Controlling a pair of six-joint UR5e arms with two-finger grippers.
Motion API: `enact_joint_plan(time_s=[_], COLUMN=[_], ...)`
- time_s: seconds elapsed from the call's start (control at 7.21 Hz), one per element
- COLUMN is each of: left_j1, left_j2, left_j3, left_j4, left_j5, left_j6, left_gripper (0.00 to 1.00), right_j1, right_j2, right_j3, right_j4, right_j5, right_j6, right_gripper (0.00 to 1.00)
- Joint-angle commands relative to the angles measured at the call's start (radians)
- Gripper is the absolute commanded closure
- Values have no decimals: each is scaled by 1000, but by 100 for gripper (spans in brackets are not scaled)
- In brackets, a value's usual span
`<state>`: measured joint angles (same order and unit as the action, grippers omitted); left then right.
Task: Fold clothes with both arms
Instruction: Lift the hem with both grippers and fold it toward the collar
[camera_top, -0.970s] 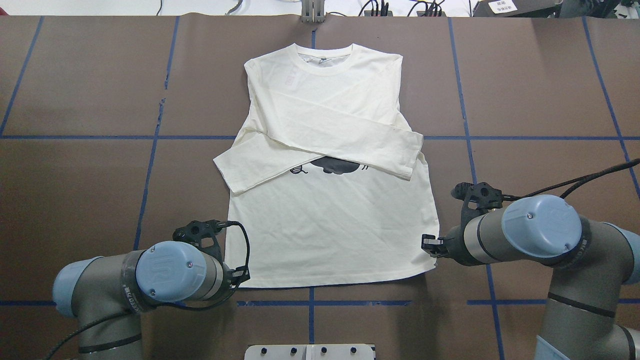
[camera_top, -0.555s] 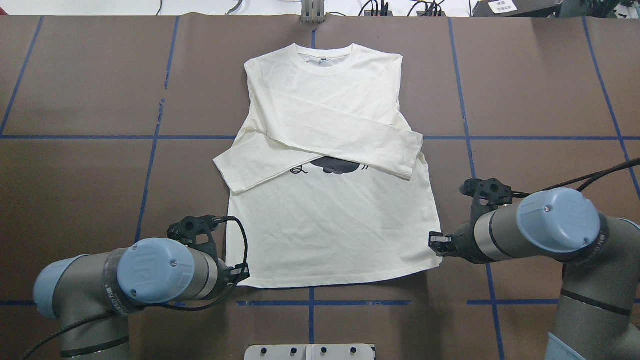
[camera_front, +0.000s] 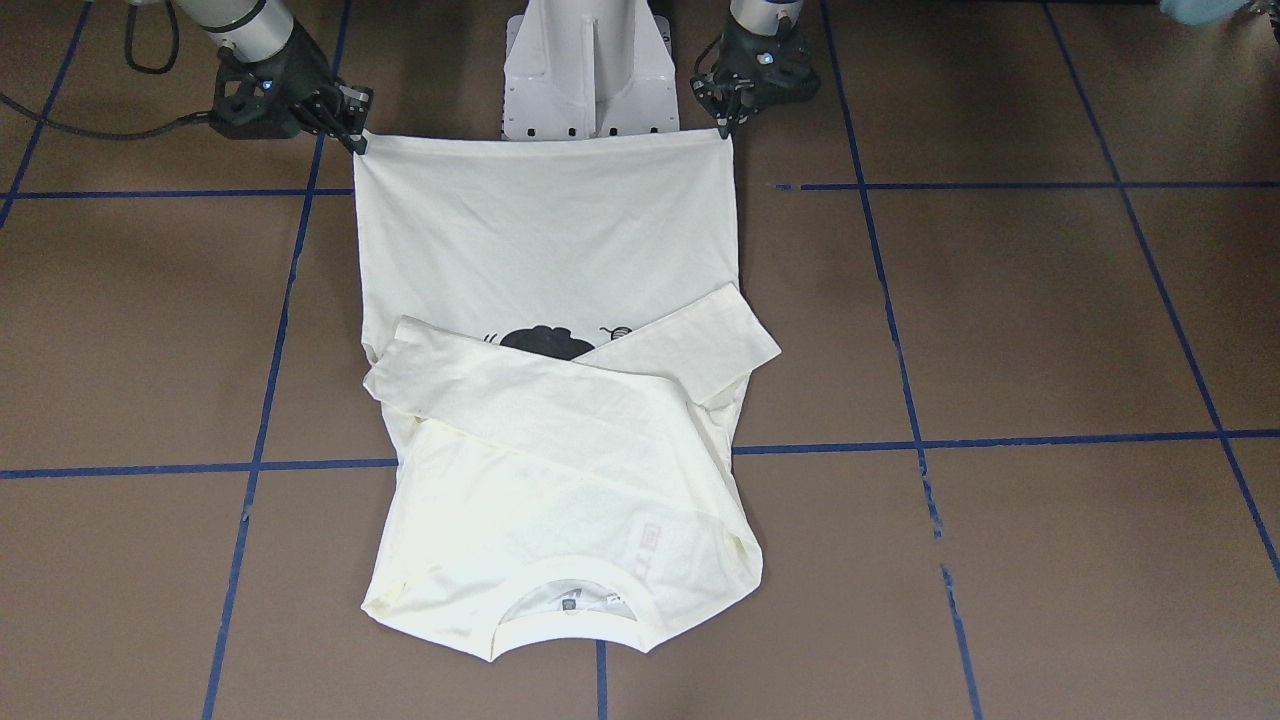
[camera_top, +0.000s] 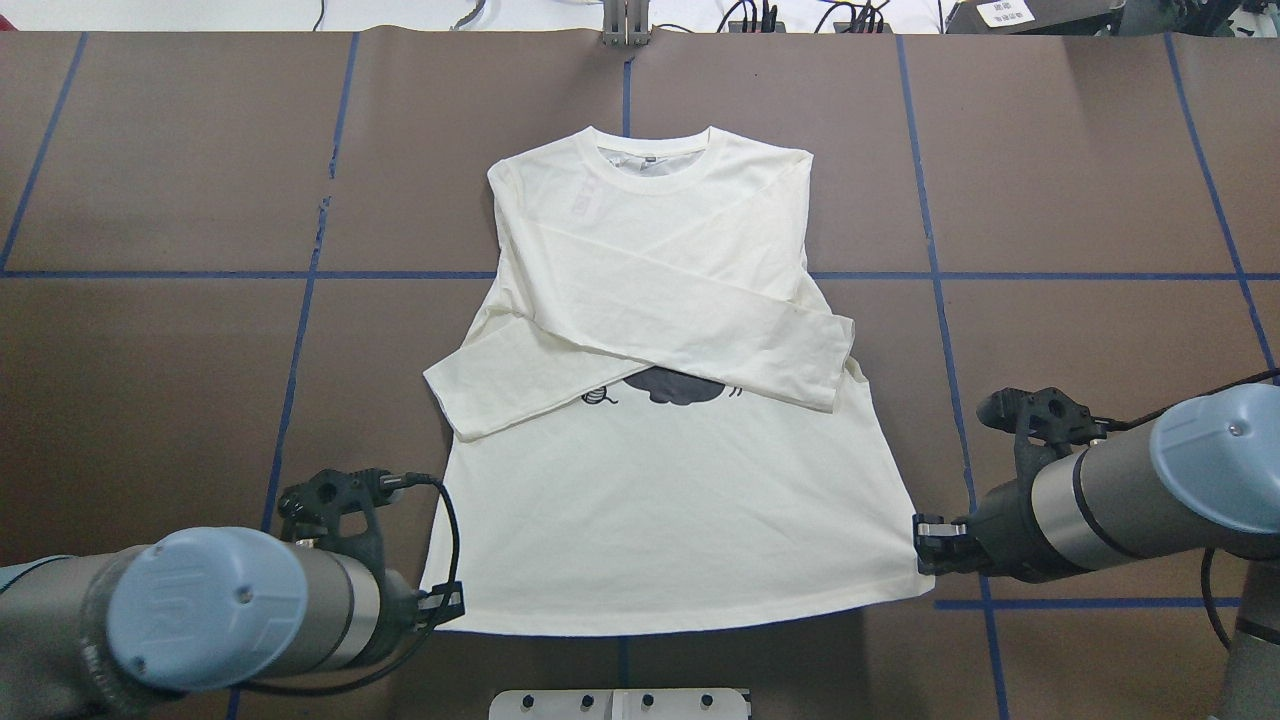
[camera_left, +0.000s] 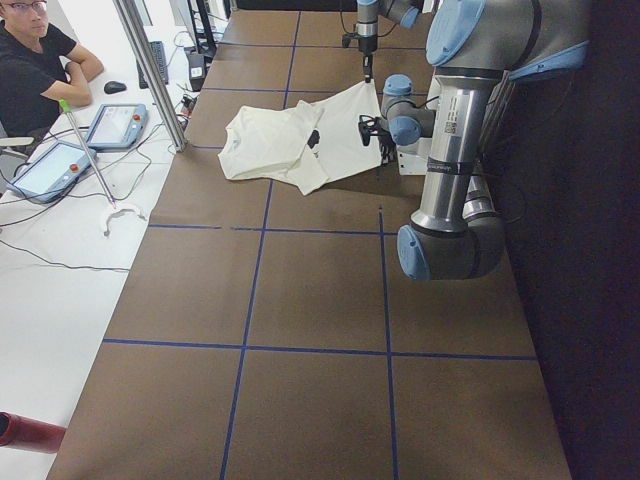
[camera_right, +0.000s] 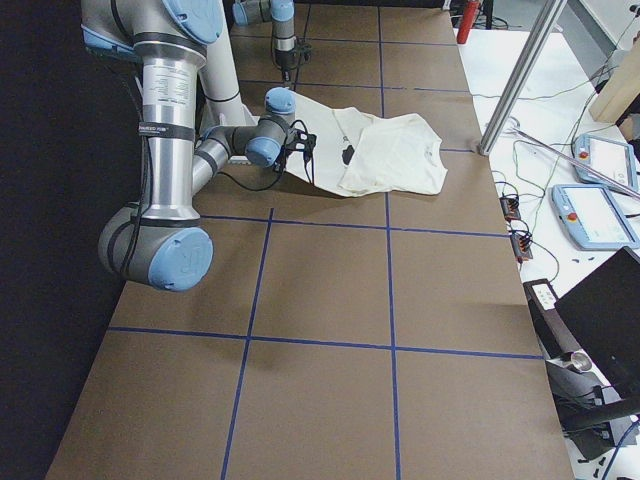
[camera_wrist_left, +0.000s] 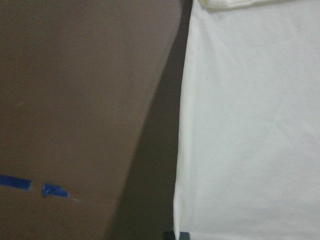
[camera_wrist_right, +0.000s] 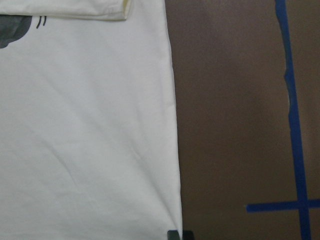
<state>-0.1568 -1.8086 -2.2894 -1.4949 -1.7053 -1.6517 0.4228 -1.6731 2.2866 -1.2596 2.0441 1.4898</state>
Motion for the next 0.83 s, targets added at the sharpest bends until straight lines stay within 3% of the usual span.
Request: enact_joint_plan(time_s=[0.0, 0.42, 0.69], left_j1=[115, 99, -50], left_j2=[26, -27, -31], left_j3=[-152, -119, -110], left_j4=[88, 84, 85], left_j5=[-1, -4, -34], left_j6=[-6, 4, 77], left_gripper=[100, 100, 100], right_j1=[-33, -20, 124], right_j2=[-36, 21, 142], right_j3=[51, 12, -103], right_j4=[57, 60, 65], right_j5=[97, 85, 91], right_j6=[1, -3, -23], right_gripper=[100, 100, 100])
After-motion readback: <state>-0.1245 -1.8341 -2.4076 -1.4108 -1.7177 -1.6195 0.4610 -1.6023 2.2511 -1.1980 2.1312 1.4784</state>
